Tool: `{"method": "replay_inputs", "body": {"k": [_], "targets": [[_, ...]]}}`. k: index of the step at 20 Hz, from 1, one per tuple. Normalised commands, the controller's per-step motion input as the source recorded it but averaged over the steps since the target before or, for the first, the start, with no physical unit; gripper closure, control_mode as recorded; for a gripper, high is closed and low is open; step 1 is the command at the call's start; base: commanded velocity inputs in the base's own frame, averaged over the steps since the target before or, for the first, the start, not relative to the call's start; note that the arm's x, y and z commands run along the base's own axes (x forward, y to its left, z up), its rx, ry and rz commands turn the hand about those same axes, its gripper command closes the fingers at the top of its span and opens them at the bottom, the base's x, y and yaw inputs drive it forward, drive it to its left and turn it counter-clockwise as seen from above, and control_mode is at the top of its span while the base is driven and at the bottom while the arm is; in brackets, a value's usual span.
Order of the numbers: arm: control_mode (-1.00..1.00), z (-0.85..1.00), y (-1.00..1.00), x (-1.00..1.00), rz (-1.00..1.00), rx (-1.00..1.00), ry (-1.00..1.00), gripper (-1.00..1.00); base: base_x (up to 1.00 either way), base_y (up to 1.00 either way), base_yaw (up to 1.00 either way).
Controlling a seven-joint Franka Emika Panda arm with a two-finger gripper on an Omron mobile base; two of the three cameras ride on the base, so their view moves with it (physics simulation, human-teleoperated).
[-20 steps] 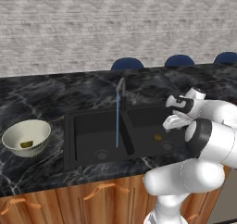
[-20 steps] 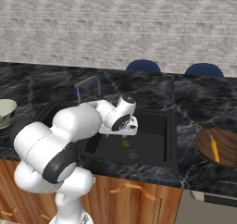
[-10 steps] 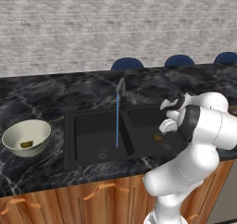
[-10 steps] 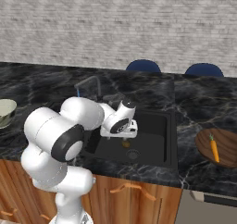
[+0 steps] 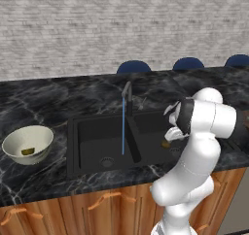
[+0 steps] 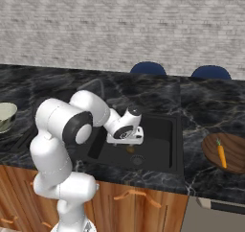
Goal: Pick the kiwis from the sink and place them in one bowl. Place the carrot in the other bowl. Then turn off the sink faucet.
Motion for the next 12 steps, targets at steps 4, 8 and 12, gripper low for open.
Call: {"method": "replay_inputs", "body": {"k": [4,8,12], "targets": [[-1.00,-0.29,-0.13,0.28,0.00,0.00,0.00,-1.00,0.00,0.00,0.00],[-1.00,-0.18,-0.01,0.42,-0.01,0.00,0.00,-1.00,0.00,0.00,0.00],[-1.00,-0.01,0.00,0.15,-0.13,0.00,0.00,-1.00,0.00,0.00,0.00]]}}
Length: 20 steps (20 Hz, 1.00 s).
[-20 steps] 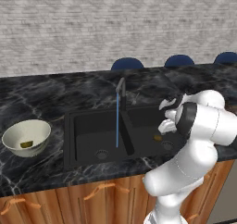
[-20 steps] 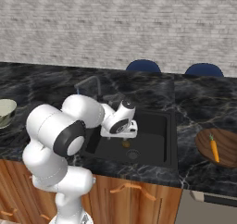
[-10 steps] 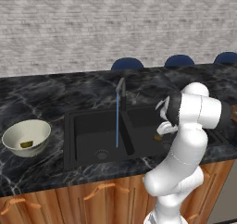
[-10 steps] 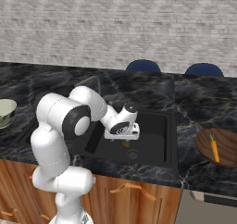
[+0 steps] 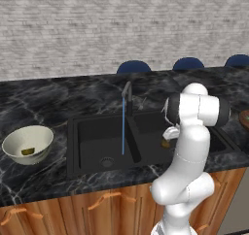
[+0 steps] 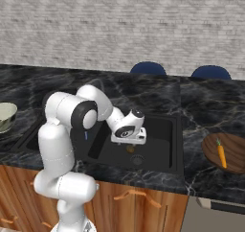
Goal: Pick the kiwis from the sink and place them in one bowl. Place the carrot in the other bowl. Then turn off the sink faucet.
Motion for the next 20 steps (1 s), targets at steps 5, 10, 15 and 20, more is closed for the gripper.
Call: {"method": "replay_inputs", "body": {"k": [5,10,15,20], "targets": [[-1.00,0.09,0.00,0.00,-0.13,0.00,-0.01,-1.00,0.00,0.00,0.00],[-1.00,0.12,0.00,0.00,-0.23,0.00,0.00,-1.00,0.00,0.00,0.00],[-1.00,0.10,0.00,0.00,-0.40,0.00,0.00,-1.00,0.00,0.00,0.00],[-1.00,0.00,0.00,0.00,-0.37,0.00,0.01,-1.00,0.00,0.00,0.00]]}}
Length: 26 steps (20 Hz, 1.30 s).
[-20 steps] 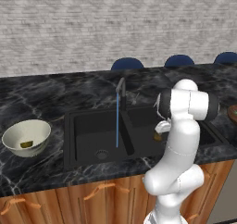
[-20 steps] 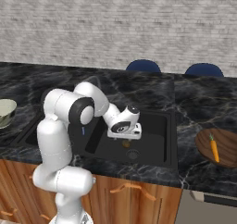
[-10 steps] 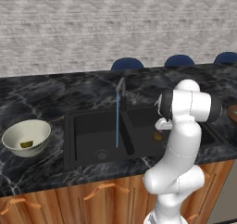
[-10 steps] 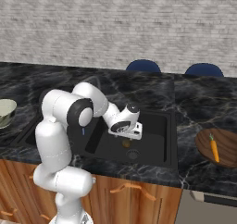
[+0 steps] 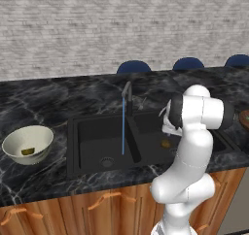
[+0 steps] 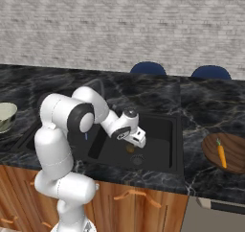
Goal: Pick the kiwis from the sink and place them in one bowl. Place the carrot in the other bowl. Then turn off the sink faucet.
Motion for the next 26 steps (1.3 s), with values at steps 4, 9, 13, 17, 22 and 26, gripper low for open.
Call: {"method": "replay_inputs", "body": {"k": [4,9,13,17,22,26], "targets": [[-1.00,-0.01,0.01,0.13,-0.08,0.00,0.14,-1.00,0.00,0.00,0.00],[-1.00,-0.03,0.00,0.21,0.00,0.00,0.11,-1.00,0.00,0.00,0.00],[-1.00,-0.12,0.00,0.11,0.00,0.00,0.02,-1.00,0.00,0.00,0.00],[-1.00,-0.25,0.00,0.08,0.00,0.00,0.00,-1.00,0.00,0.00,0.00],[-1.00,-0.28,-0.05,0.11,0.00,0.00,0.00,-1.00,0.00,0.00,0.00],[-1.00,-0.31,-0.02,0.18,0.00,0.00,0.00,-1.00,0.00,0.00,0.00]]}}
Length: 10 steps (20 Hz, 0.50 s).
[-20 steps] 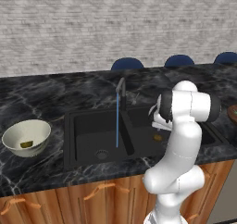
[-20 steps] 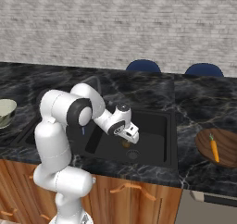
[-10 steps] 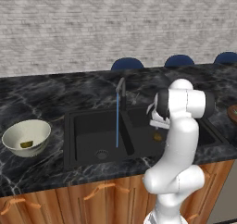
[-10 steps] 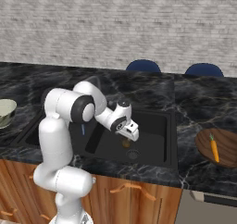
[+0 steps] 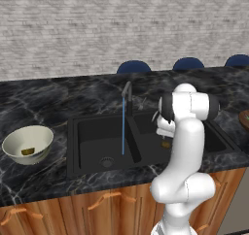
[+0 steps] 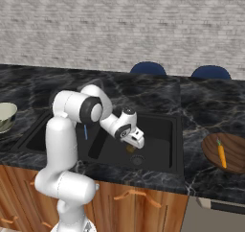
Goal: Pick the kiwis from the sink and place them in one bowl. Place the carrot in the other bowl. Then turn off the sink faucet.
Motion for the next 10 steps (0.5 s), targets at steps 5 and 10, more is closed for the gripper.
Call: {"method": "replay_inputs", "body": {"k": [5,10], "targets": [[-1.00,-0.34,0.00,0.23,0.00,0.00,0.00,-1.00,0.00,0.00,0.00],[-1.00,-0.36,-0.02,0.24,0.00,0.00,0.00,-1.00,0.00,0.00,0.00]]}}
